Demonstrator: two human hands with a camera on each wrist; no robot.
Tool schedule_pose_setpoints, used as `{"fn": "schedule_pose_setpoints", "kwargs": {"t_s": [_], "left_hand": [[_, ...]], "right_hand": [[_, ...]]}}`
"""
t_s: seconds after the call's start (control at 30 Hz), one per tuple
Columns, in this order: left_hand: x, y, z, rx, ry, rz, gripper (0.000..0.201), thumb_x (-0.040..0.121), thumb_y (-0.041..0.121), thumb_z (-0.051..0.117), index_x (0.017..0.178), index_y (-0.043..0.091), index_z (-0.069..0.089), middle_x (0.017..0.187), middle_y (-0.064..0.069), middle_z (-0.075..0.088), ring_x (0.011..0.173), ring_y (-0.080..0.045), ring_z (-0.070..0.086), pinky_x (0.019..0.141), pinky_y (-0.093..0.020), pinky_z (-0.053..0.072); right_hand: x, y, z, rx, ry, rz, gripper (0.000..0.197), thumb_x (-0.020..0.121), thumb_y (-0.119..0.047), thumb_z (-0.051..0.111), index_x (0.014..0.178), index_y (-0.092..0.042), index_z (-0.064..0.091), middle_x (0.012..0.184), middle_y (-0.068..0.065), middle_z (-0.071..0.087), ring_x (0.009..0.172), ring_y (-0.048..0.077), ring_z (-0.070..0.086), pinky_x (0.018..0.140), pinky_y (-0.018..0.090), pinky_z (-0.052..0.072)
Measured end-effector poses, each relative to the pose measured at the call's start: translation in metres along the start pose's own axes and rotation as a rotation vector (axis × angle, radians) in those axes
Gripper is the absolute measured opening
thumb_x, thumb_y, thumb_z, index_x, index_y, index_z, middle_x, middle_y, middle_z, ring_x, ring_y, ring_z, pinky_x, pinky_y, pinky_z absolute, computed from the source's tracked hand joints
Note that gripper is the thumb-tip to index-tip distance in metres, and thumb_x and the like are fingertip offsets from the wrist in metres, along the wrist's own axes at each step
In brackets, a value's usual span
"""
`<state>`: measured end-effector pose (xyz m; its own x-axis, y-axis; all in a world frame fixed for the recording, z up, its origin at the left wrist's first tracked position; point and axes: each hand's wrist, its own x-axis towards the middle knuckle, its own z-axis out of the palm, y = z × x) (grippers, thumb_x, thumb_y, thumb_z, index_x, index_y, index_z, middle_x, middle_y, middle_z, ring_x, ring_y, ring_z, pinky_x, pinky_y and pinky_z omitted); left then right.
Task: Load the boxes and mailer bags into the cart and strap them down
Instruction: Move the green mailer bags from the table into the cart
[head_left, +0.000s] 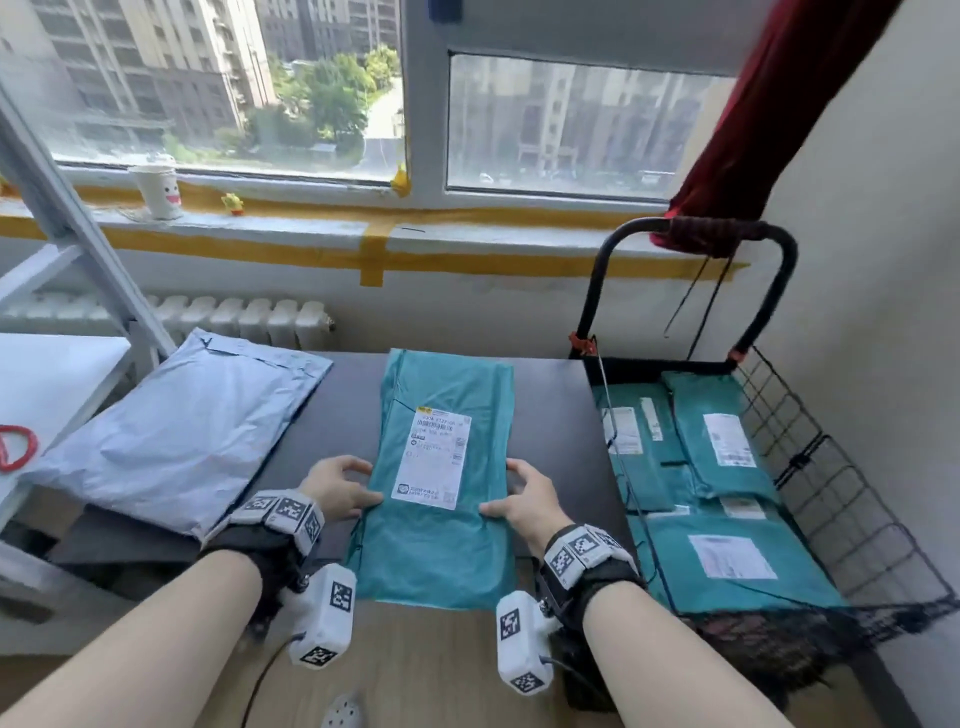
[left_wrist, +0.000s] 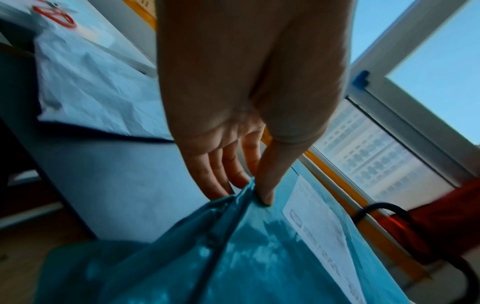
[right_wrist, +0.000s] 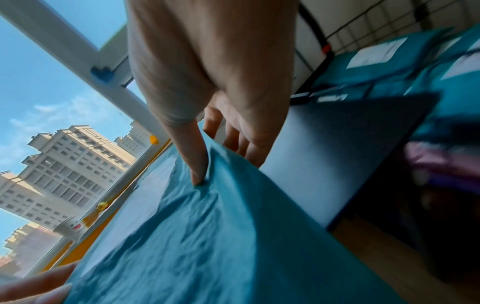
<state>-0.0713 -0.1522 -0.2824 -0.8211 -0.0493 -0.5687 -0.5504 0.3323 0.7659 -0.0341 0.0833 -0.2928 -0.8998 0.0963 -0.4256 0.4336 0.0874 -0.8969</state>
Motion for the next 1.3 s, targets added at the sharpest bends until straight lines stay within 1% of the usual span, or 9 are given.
{"fn": "schedule_pose_setpoints", "kwargs": {"t_s": [0.13, 0.27, 0.5, 0.67, 0.8, 0.97, 1.03, 1.13, 1.3], "left_hand": [[-0.042, 0.020, 0.099, 0.007, -0.079, 0.046, 0.026, 0.079, -0.011, 0.066, 0.098, 0.002, 0.053, 0.080, -0.007, 0.052, 0.080, -0.023, 0.056, 0.061, -0.027, 0.051], [-0.067, 0.044, 0.176, 0.043, -0.158, 0.079, 0.025, 0.078, -0.013, 0.066, 0.080, 0.008, 0.052, 0.082, -0.009, 0.054, 0.083, -0.025, 0.056, 0.077, -0.036, 0.052], [-0.075, 0.079, 0.264, 0.088, -0.173, 0.116, 0.028, 0.078, -0.012, 0.066, 0.080, 0.010, 0.050, 0.087, -0.010, 0.054, 0.088, -0.028, 0.055, 0.075, -0.038, 0.053], [-0.053, 0.105, 0.311, 0.142, -0.180, 0.141, 0.023, 0.078, -0.007, 0.067, 0.083, 0.009, 0.052, 0.081, -0.006, 0.055, 0.082, -0.024, 0.056, 0.067, -0.032, 0.053], [-0.023, 0.131, 0.344, 0.165, -0.210, 0.112, 0.025, 0.079, -0.004, 0.069, 0.097, 0.004, 0.054, 0.087, -0.010, 0.055, 0.076, -0.023, 0.055, 0.059, -0.027, 0.052], [0.023, 0.163, 0.388, 0.177, -0.229, 0.066, 0.022, 0.080, -0.003, 0.069, 0.083, 0.010, 0.051, 0.073, -0.003, 0.049, 0.057, -0.013, 0.047, 0.040, -0.016, 0.044], [0.042, 0.171, 0.408, 0.178, -0.226, 0.060, 0.023, 0.081, -0.003, 0.068, 0.081, 0.011, 0.050, 0.075, -0.001, 0.049, 0.060, -0.011, 0.048, 0.044, -0.018, 0.045], [0.067, 0.175, 0.435, 0.186, -0.211, 0.013, 0.027, 0.080, -0.004, 0.068, 0.076, 0.014, 0.048, 0.079, -0.004, 0.051, 0.069, -0.018, 0.053, 0.050, -0.022, 0.047], [0.110, 0.172, 0.466, 0.219, -0.121, -0.061, 0.027, 0.078, -0.002, 0.070, 0.094, 0.009, 0.051, 0.090, -0.009, 0.054, 0.082, -0.024, 0.056, 0.062, -0.031, 0.052]], "right_hand": [[-0.042, 0.024, -0.095, 0.006, 0.081, -0.032, 0.062, 0.068, 0.019, 0.068, 0.120, -0.011, 0.055, 0.105, 0.007, 0.067, 0.096, 0.026, 0.066, 0.087, 0.043, 0.055], [-0.067, 0.040, -0.172, 0.051, 0.194, -0.045, 0.065, 0.067, 0.023, 0.067, 0.125, -0.003, 0.052, 0.110, 0.017, 0.066, 0.100, 0.031, 0.064, 0.087, 0.041, 0.055], [-0.062, 0.053, -0.261, 0.058, 0.307, -0.016, 0.079, 0.059, 0.018, 0.076, 0.130, -0.006, 0.049, 0.113, 0.020, 0.063, 0.105, 0.033, 0.062, 0.090, 0.047, 0.053], [-0.038, 0.051, -0.305, 0.112, 0.351, -0.013, 0.083, 0.060, 0.021, 0.074, 0.134, -0.004, 0.047, 0.121, 0.020, 0.060, 0.114, 0.033, 0.057, 0.090, 0.047, 0.053], [-0.012, 0.040, -0.340, 0.114, 0.319, 0.014, 0.081, 0.064, 0.026, 0.068, 0.136, -0.005, 0.045, 0.125, 0.017, 0.058, 0.108, 0.029, 0.060, 0.075, 0.032, 0.058], [0.036, 0.031, -0.382, 0.024, 0.313, 0.058, 0.084, 0.064, 0.025, 0.069, 0.138, -0.005, 0.043, 0.127, 0.017, 0.054, 0.110, 0.024, 0.055, 0.091, 0.038, 0.052], [0.055, 0.034, -0.400, -0.004, 0.314, 0.073, 0.076, 0.065, 0.024, 0.069, 0.133, -0.002, 0.047, 0.120, 0.013, 0.057, 0.105, 0.020, 0.053, 0.089, 0.035, 0.052], [0.086, 0.045, -0.421, -0.014, 0.316, 0.099, 0.061, 0.067, 0.023, 0.068, 0.120, -0.004, 0.054, 0.109, 0.010, 0.061, 0.097, 0.021, 0.058, 0.083, 0.035, 0.054], [0.148, 0.069, -0.441, -0.022, 0.256, 0.132, 0.051, 0.068, 0.021, 0.068, 0.108, -0.009, 0.056, 0.108, 0.011, 0.065, 0.099, 0.025, 0.064, 0.089, 0.042, 0.054]]}}
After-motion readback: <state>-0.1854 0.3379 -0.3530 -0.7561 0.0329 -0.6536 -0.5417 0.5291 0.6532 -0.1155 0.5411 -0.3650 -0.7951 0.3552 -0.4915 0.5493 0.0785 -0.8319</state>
